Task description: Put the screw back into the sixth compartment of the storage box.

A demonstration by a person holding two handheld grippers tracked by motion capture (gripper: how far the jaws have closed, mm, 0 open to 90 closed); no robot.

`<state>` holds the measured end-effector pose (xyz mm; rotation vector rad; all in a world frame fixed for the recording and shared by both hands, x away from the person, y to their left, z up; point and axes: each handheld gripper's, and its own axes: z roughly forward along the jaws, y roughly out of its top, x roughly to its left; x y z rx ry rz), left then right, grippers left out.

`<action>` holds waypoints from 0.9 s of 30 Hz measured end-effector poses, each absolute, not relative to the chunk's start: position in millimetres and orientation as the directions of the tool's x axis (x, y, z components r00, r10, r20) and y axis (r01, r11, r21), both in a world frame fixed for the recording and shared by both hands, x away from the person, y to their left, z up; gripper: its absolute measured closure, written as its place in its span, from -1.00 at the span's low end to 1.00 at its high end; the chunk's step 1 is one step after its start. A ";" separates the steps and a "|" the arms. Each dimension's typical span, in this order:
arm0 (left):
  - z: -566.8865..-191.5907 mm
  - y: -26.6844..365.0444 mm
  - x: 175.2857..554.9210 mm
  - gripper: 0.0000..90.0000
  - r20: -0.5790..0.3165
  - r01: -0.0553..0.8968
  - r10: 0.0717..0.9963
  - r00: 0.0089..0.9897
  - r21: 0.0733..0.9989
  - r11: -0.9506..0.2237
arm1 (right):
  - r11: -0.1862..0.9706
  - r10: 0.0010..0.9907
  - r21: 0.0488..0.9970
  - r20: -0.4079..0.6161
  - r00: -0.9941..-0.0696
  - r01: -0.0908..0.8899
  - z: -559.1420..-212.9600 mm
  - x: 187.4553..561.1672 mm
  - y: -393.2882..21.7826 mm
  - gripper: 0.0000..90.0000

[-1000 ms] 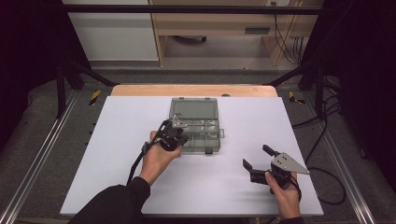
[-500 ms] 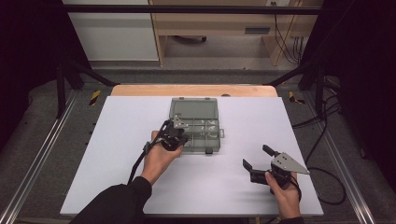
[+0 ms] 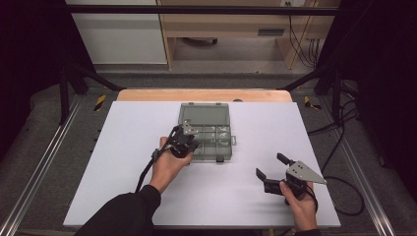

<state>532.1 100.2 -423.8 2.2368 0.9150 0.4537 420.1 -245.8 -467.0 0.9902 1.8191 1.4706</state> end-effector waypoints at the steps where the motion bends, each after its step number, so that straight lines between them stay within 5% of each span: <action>1: -424.5 99.6 532.3 0.95 0.056 0.486 0.714 0.698 0.695 -0.530 | 0.111 0.837 0.977 0.007 -0.547 0.183 -467.1 420.2 -245.7 -0.89; 19: -413.5 96.5 518.8 0.19 0.116 0.382 0.691 0.713 0.762 -0.523 | 0.104 0.836 0.975 0.021 -0.548 0.196 -467.8 420.4 -245.2 -0.90; 27: -414.4 94.8 518.7 -0.35 0.102 0.371 0.683 0.724 0.776 -0.510 | 0.101 0.838 0.976 0.023 -0.546 0.195 -467.6 420.2 -245.9 -0.90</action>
